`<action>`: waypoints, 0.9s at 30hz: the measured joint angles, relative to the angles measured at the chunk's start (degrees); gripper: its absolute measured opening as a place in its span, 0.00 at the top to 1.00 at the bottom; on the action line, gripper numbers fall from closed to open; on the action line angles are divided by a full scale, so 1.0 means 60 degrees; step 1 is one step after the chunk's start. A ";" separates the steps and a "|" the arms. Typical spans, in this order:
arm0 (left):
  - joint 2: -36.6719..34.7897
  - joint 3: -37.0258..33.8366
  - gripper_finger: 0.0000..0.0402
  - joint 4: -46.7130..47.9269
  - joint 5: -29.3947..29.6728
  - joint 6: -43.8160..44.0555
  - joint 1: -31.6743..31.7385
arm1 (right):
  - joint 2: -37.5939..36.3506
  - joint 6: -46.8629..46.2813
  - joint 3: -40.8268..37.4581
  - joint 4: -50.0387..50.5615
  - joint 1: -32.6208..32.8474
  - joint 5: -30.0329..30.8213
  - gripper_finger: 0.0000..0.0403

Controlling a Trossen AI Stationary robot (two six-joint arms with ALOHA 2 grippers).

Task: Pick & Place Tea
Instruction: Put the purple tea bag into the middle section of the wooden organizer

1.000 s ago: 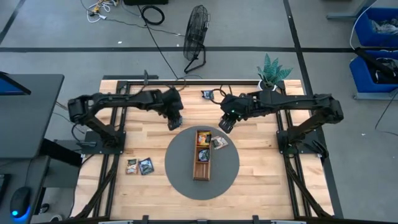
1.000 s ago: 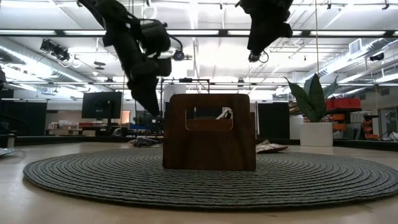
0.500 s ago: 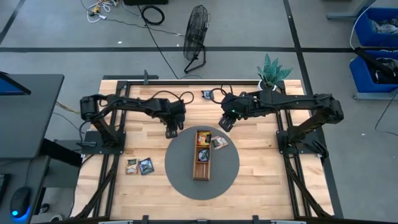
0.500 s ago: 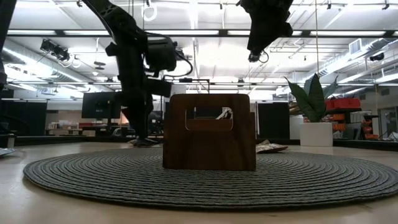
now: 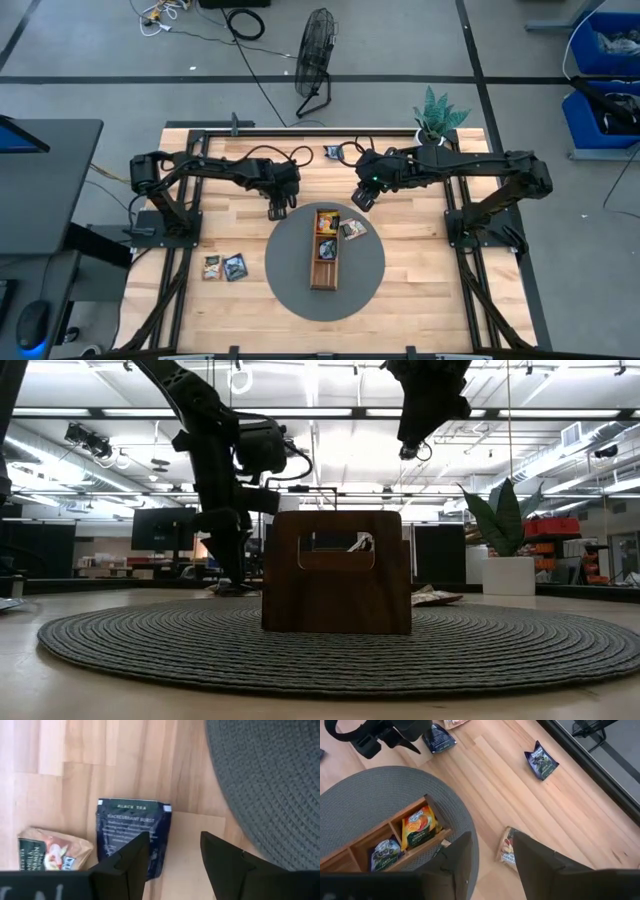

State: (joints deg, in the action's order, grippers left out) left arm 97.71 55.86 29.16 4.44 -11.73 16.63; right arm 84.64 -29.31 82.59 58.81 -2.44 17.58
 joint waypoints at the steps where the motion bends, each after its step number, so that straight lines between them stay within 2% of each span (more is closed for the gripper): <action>1: 0.0000 0.0000 0.55 -0.0002 0.0027 -0.0047 0.0024 | 0.0000 -0.0003 0.0000 0.0000 0.0000 0.0000 0.63; 13: 0.0583 0.0017 0.57 0.0204 0.0038 -0.0411 0.0074 | 0.0004 0.0024 0.0000 -0.0077 0.0002 0.0004 0.63; 17: 0.0568 0.0011 0.68 0.0213 0.0002 -0.0408 0.0057 | 0.0007 0.0001 0.0000 -0.0087 0.0004 0.0172 0.63; 23: 0.0568 0.0000 0.95 0.0148 -0.0326 -0.0406 0.0065 | 0.0007 0.0001 0.0000 -0.0121 0.0000 0.0173 0.63; 27: 0.0568 0.0000 0.99 0.0151 -0.0470 -0.0364 0.0079 | 0.0007 0.0002 0.0000 -0.0158 0.0000 0.0171 0.63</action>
State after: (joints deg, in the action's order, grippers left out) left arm 101.12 55.86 30.06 1.62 -13.91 17.10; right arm 84.68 -29.30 82.59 57.86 -2.44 18.61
